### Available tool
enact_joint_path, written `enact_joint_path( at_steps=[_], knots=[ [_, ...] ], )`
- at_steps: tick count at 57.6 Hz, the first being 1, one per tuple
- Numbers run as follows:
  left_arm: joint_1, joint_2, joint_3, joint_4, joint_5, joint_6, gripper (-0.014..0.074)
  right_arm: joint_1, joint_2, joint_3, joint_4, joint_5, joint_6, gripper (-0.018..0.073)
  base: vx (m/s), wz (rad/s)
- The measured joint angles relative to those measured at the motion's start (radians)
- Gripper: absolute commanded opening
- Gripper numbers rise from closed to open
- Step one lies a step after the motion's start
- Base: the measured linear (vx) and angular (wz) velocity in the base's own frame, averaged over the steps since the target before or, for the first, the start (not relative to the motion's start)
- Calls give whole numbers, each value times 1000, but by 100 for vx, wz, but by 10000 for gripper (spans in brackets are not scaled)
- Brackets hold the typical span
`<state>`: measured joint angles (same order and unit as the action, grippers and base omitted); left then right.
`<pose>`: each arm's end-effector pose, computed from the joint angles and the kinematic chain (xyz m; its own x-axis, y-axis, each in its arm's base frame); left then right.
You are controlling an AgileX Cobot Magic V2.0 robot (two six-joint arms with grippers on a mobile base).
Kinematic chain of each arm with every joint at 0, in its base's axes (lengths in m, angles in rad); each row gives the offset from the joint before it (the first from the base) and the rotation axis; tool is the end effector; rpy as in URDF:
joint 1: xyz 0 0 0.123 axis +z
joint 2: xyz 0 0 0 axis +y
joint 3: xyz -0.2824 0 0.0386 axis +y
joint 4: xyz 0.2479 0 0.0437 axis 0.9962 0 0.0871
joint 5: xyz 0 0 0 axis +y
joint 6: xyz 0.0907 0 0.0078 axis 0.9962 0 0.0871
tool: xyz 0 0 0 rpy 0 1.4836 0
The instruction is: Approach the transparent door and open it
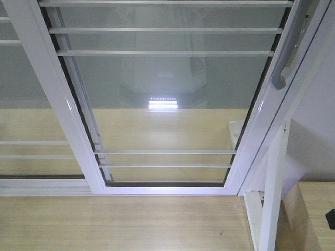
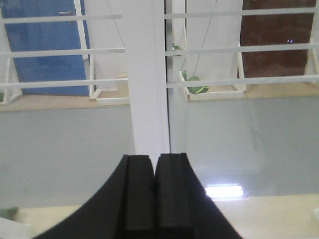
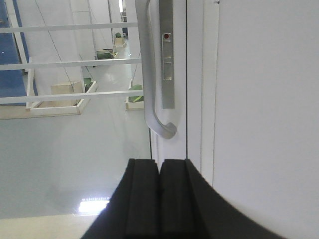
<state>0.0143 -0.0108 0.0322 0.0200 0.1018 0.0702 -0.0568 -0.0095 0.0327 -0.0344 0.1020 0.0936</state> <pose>0.0569 0.0010 0.1935 -0.0373 0.0895 -0.9953 -0.0130 0.9959 0.0900 0.0569 -0.0036 0.1933 -0.0342 0.0614 -0.9975 0.0624 0.9963 0.0592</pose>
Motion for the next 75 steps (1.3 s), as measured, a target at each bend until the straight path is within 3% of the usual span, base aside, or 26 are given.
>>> enact_joint_path(
  at_steps=[11,17,26,43,48,58,66,75],
  knots=[
    [0,0,0,313,8,197,-3,0,0,0,0,0,0,-6,0,0],
    [0,0,0,444,7,239,-3,0,0,0,0,-8,0,-6,0,0],
    [0,0,0,483,7,249,-3,0,0,0,0,-9,0,-6,0,0],
    [0,0,0,486,-3,249,-3,0,0,0,0,-10,0,-6,0,0],
    [0,0,0,437,-74,193,-3,0,0,0,0,-17,1,-6,0,0],
    [0,0,-1,330,-348,15,-3,0,0,-5,12,-63,2,-6,0,0],
    [-1,0,-39,313,-344,-112,-3,0,0,-81,2,-61,2,-6,0,0],
    [-1,41,-188,307,-328,-278,-3,0,42,-245,-52,-61,1,-6,0,0]
  ],
)
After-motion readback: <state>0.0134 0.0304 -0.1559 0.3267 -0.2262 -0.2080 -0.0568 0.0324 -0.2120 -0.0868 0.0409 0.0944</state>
